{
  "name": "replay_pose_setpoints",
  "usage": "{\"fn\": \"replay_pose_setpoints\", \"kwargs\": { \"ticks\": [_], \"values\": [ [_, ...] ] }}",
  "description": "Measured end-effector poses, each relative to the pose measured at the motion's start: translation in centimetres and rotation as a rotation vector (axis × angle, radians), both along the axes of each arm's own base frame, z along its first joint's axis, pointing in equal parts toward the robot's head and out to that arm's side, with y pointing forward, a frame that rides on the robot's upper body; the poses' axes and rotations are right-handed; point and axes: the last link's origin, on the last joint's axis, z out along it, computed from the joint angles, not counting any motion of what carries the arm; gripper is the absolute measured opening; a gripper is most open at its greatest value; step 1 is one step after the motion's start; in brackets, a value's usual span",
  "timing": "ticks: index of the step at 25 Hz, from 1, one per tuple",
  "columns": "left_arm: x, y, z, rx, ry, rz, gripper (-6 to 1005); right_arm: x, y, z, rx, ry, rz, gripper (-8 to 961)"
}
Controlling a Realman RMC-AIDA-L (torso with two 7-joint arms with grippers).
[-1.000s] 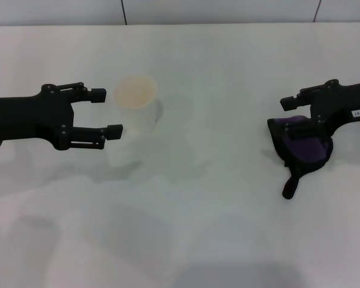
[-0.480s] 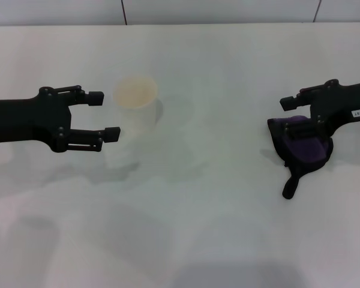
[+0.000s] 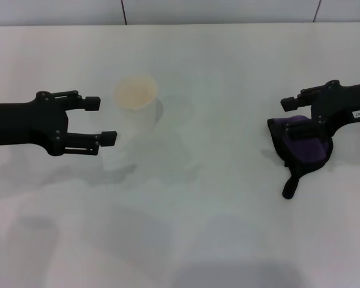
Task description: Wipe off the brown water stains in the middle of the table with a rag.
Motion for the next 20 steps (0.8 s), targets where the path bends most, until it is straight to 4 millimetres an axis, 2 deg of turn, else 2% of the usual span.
{"fn": "replay_pose_setpoints", "kwargs": {
  "ticks": [20],
  "values": [
    [-0.31,-0.06,0.29,0.011,0.015,0.017,875,0.05,-0.02,-0.04,0.003,0.003,-0.003,636]
  ]
}}
